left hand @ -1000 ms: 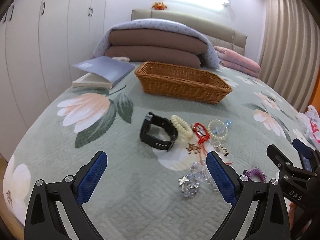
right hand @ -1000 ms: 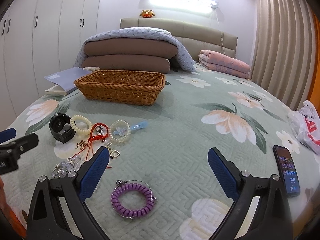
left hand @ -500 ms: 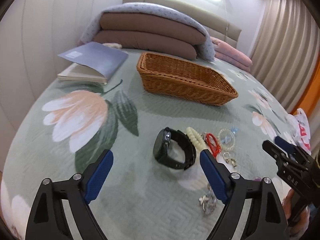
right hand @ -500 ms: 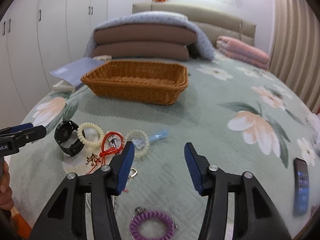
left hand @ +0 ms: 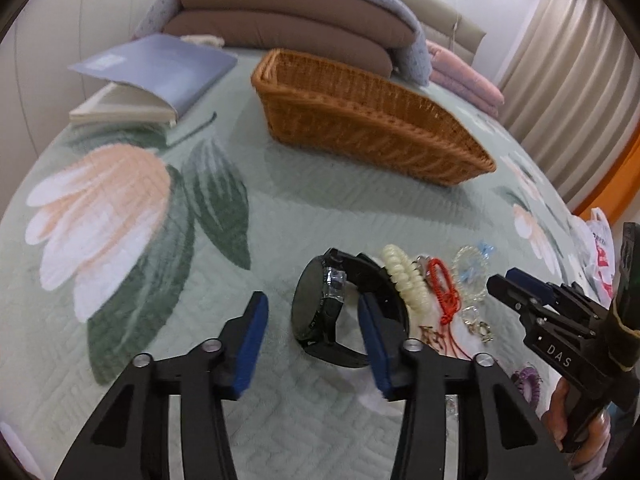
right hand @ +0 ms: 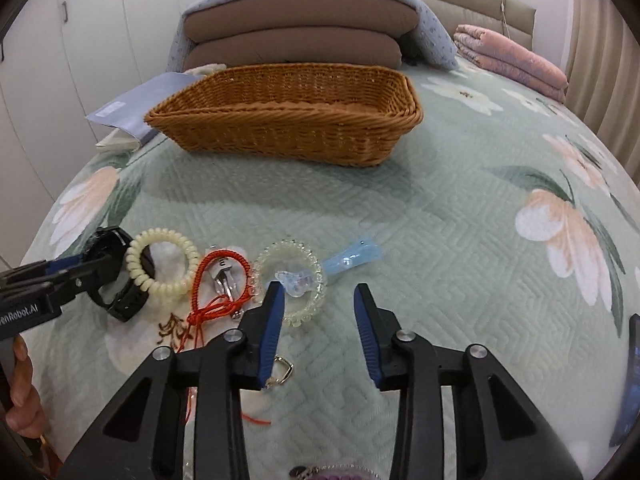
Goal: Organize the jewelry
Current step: 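Grasp the black smartwatch with the left tool while the right tool grasps the clear bead bracelet, then carry the watch and bracelet into the wicker basket and open both tools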
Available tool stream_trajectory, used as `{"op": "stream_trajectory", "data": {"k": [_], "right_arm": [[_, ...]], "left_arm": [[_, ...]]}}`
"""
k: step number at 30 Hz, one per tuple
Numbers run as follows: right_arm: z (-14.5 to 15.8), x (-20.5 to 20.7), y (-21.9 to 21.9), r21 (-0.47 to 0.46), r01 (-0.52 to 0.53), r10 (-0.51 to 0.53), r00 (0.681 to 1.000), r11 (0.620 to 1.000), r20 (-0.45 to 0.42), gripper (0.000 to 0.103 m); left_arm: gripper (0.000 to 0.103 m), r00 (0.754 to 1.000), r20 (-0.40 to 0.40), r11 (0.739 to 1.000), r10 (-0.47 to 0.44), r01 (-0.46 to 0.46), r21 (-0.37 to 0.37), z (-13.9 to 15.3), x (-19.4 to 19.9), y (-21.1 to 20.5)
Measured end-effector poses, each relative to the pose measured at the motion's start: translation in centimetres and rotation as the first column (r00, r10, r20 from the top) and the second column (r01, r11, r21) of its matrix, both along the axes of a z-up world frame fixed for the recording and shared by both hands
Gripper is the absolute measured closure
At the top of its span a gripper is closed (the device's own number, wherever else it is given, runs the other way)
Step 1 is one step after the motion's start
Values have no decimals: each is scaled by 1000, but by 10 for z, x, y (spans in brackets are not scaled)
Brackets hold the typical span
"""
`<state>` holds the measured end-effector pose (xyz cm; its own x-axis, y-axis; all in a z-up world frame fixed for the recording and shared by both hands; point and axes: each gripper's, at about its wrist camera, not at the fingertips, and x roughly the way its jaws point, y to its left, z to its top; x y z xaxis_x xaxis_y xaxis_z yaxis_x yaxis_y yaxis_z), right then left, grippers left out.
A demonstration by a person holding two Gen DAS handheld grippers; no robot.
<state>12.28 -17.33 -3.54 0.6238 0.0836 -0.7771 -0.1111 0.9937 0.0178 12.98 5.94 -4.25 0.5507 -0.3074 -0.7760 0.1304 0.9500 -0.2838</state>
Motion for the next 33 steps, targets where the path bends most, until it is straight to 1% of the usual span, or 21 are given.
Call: {"op": "stream_trajectory", "data": {"k": [1, 3, 4, 5, 6, 7, 8, 10, 13, 16, 20, 23, 26, 28, 30, 33], "right_arm": [[-3, 2, 0, -4, 1, -1, 1000, 1000, -8, 70], [-7, 5, 0, -6, 4, -4, 1000, 1000, -24, 77], [-9, 7, 0, -1, 0, 0, 1000, 1000, -29, 79], [-10, 8, 1, 1, -2, 2, 1000, 1000, -28, 81], [-9, 10, 2, -3, -5, 5, 1000, 1000, -26, 82], [-9, 11, 2, -4, -9, 9, 1000, 1000, -23, 82], [-8, 12, 1, 3, -17, 17, 1000, 1000, -23, 87], [-6, 11, -1, 38, -40, 41, 999, 998, -19, 90], [1, 3, -6, 81, -57, 56, 998, 995, 8, 91], [12, -7, -9, 119, -80, 76, 996, 990, 41, 91], [31, -16, -12, 143, -89, 78, 993, 986, 83, 91], [48, -14, -15, 150, -94, 77, 990, 984, 118, 91], [68, 1, -17, 148, -96, 73, 985, 984, 154, 91], [81, 17, -19, 134, -85, 60, 981, 987, 183, 91], [91, 36, -19, 117, -66, 41, 978, 991, 206, 91], [98, 74, -22, 104, -30, 7, 978, 994, 211, 91]], "left_arm": [[60, 1000, -7, 1000, -4, 4, 3, -3, 2, -1], [69, 1000, -9, 1000, -9, 9, 14, -5, 4, -4], [72, 1000, -6, 1000, -11, 11, 19, -5, 4, -5], [77, 1000, -6, 1000, -14, 14, 22, -5, 5, -6], [80, 1000, -5, 1000, -11, 11, 29, -5, 6, -6], [80, 1000, -4, 999, -11, 11, 35, -5, 8, -7], [81, 1000, -2, 999, -12, 12, 40, -6, 8, -7], [82, 1000, 6, 999, -14, 14, 47, -6, 8, -8], [83, 1000, 16, 999, -13, 12, 47, -5, 7, -7], [85, 999, 29, 1000, -13, 13, 18, -2, 2, -1], [85, 997, 71, 1000, -9, 10, -21, 11, -7, 6], [85, 994, 109, 999, -9, 14, -39, 24, -14, 9], [85, 988, 151, 999, -22, 29, -41, 43, -13, 6], [85, 983, 180, 999, -25, 31, -29, 57, -4, 3], [85, 978, 208, 999, -22, 29, -28, 70, 10, -1], [85, 972, 234, 998, -13, 26, -53, 89, 44, -8]]}}
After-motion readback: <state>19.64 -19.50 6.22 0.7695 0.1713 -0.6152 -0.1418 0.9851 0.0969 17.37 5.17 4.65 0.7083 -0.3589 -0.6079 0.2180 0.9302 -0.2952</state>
